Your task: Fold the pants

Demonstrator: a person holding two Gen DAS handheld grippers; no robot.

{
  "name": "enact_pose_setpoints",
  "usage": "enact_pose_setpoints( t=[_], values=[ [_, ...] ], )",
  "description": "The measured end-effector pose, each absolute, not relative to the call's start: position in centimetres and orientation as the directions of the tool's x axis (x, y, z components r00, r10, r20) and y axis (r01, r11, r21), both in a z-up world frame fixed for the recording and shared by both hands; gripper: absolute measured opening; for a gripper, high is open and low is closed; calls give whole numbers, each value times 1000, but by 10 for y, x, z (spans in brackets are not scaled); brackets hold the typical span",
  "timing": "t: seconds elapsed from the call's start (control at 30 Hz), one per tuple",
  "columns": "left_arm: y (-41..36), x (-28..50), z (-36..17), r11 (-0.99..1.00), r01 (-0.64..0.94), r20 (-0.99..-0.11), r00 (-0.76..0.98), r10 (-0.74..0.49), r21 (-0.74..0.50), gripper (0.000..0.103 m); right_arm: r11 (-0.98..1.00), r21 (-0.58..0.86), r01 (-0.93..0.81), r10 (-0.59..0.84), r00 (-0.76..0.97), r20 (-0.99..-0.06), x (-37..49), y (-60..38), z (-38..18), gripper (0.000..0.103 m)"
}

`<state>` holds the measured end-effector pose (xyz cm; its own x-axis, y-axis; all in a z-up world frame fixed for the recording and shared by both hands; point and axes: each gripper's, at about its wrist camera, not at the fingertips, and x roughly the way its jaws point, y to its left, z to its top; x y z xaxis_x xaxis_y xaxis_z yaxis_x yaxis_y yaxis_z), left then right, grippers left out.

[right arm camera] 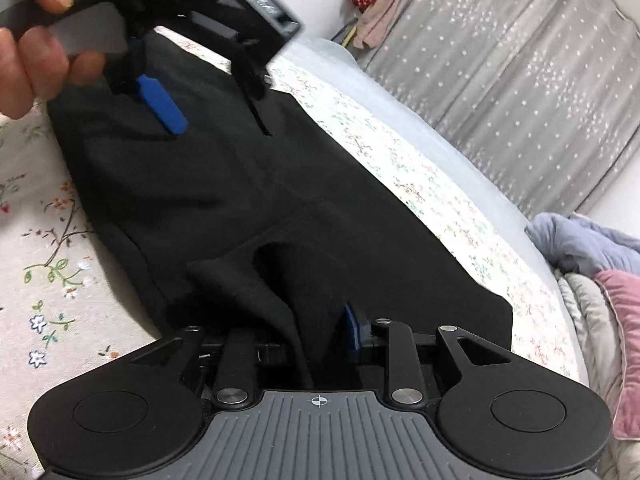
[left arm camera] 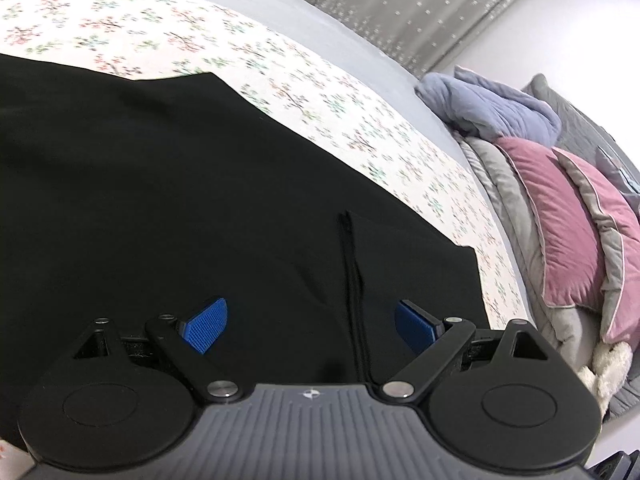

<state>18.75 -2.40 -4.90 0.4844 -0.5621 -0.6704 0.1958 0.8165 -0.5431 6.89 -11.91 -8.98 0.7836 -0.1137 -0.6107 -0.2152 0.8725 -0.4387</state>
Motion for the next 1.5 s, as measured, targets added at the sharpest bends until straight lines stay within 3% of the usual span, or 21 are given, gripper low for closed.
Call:
enact_pose_setpoints(
  t=[0.1, 0.13, 0.17, 0.23, 0.3, 0.33, 0.37, 0.4, 0.43, 0.73, 1.1, 1.2, 1.27, 1.33, 1.37, 1.5],
  values=[
    [-29, 190, -50, 802, 198, -666, 464, -584, -564, 103, 875, -433, -219, -106, 784, -612, 71, -120, -86, 31],
    [-29, 190, -50, 797, 201, -664, 458, -591, -570, 103, 875, -438, -207, -115, 790, -603, 71, -122, -84, 46],
    [-29, 190, -50, 793, 205, -663, 453, -596, -573, 103, 876, -443, -189, -123, 801, -585, 69, -125, -81, 72],
    [-27, 188, -51, 788, 214, -661, 444, -605, -578, 103, 877, -449, -170, -126, 820, -558, 66, -132, -76, 84],
    [-29, 188, -53, 783, 217, -662, 432, -612, -583, 103, 885, -424, -191, -108, 802, -587, 67, -137, -77, 79],
    [-29, 188, -54, 779, 215, -662, 425, -618, -589, 103, 892, -402, -206, -90, 790, -607, 67, -138, -78, 66],
    [-30, 188, -54, 772, 212, -660, 416, -626, -599, 103, 895, -388, -219, -79, 778, -623, 70, -138, -81, 29],
    [-30, 188, -55, 763, 207, -655, 408, -636, -612, 103, 896, -382, -228, -74, 770, -634, 72, -137, -83, 8],
    [-30, 188, -56, 751, 202, -646, 402, -649, -628, 103, 895, -381, -230, -69, 774, -629, 70, -131, -84, 3],
    [-33, 195, -68, 641, 112, -579, 334, -744, -759, 103, 914, -377, -153, -79, 842, -534, 72, -119, -71, 3],
    [-43, 206, -75, 615, 88, -562, 322, -762, -784, 100, 928, -355, -111, -77, 876, -476, 63, -109, -60, 3],
    [-47, 205, -70, 631, 122, -567, 333, -753, -766, 74, 948, -308, -82, -72, 887, -457, 65, -118, -52, 3],
    [-48, 206, -68, 651, 151, -577, 349, -739, -743, 43, 950, -300, -84, -65, 888, -454, 64, -118, -49, 3],
    [-48, 208, -65, 676, 171, -591, 366, -719, -717, 26, 936, -337, -99, -68, 889, -452, 63, -111, -53, 3],
    [-47, 209, -62, 692, 201, -597, 378, -708, -694, 22, 926, -363, -105, -75, 890, -449, 63, -106, -57, 3],
    [-54, 207, -37, 739, 353, -599, 435, -672, -573, 22, 920, -375, -115, -81, 880, -468, 64, -100, -64, 3]
  ],
)
